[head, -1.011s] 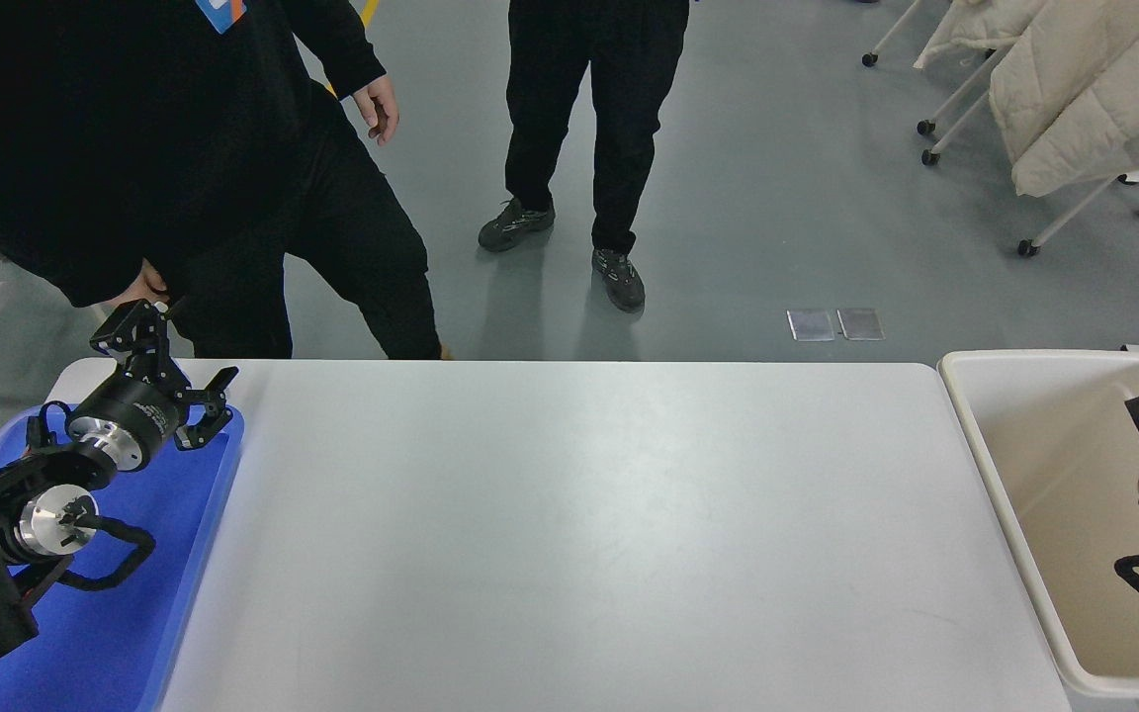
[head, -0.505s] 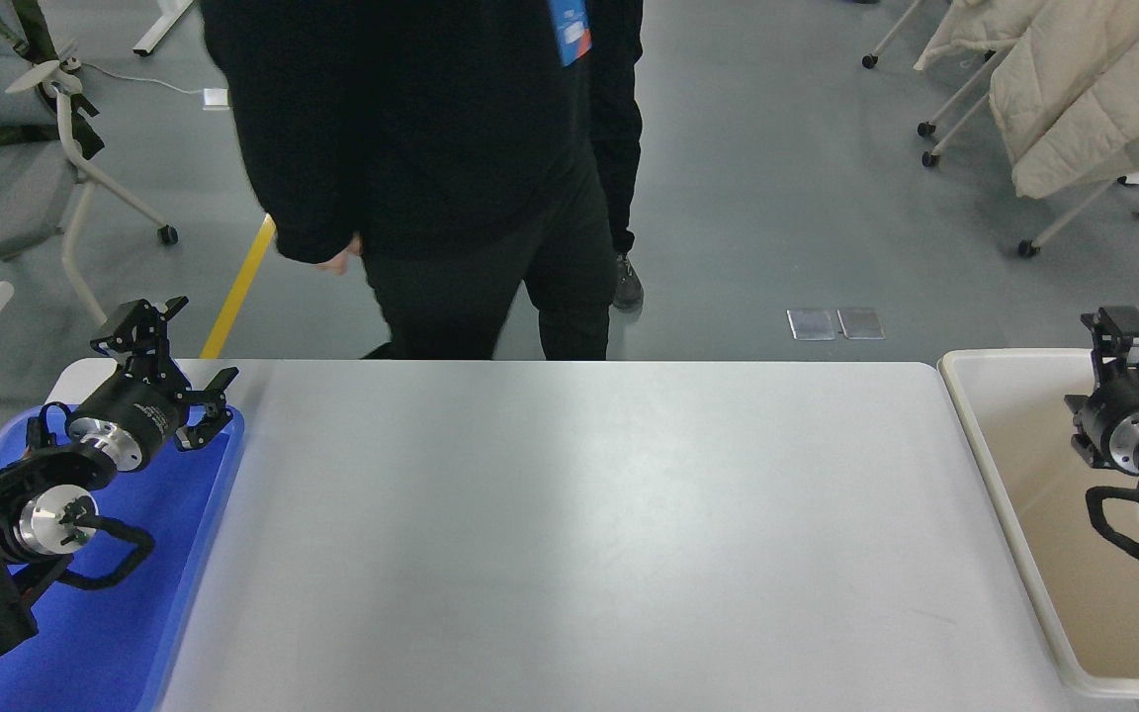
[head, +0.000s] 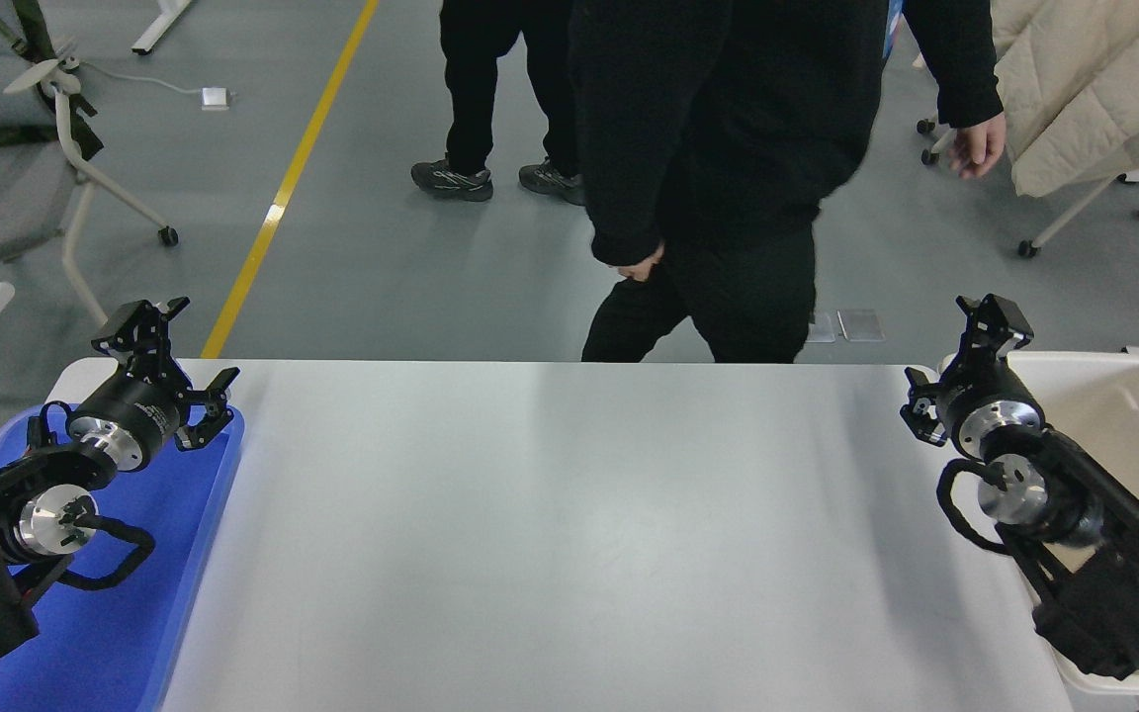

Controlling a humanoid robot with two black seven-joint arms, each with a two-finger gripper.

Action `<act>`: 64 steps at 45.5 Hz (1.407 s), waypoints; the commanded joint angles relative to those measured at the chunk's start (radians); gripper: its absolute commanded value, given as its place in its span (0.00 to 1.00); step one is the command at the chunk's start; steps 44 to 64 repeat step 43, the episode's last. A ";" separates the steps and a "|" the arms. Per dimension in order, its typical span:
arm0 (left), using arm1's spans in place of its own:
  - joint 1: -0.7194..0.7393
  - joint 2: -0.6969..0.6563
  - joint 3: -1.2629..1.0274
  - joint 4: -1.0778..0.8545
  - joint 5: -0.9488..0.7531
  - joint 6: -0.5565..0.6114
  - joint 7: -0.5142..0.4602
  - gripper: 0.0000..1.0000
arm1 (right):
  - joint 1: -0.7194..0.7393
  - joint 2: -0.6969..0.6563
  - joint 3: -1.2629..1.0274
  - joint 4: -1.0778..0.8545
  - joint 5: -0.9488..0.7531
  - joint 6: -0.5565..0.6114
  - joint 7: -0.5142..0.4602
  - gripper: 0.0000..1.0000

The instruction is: Clean the table surface

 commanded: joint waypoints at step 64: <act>-0.001 0.000 0.000 0.000 0.000 0.000 0.000 1.00 | -0.010 0.126 0.066 -0.151 -0.261 0.079 0.199 1.00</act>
